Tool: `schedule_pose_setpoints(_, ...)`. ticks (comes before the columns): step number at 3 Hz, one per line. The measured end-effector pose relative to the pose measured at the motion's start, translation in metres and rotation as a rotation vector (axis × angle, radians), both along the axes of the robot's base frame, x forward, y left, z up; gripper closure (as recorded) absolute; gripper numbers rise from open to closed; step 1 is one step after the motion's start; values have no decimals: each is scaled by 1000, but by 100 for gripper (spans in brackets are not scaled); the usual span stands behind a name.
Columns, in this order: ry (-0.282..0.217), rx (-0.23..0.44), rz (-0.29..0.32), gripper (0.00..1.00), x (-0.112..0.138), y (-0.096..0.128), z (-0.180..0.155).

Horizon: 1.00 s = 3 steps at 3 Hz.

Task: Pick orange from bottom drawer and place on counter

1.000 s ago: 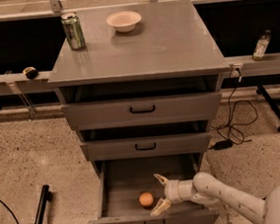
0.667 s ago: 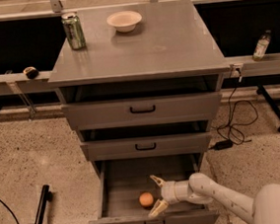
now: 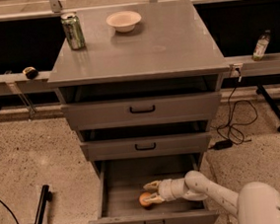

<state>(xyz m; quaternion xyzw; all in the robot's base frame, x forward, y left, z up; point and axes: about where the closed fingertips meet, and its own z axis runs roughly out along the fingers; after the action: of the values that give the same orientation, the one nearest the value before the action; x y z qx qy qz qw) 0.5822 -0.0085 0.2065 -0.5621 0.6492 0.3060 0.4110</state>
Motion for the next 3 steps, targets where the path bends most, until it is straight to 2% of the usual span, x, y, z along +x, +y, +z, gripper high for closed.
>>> schedule_pose_setpoints(1, 33, -31, -4, 65, 2, -6, -20)
schedule_pose_setpoints(2, 79, -63, 7, 55, -3, -12, -47)
schedule_pose_setpoints(3, 96, -67, 25, 39, -7, -8, -57)
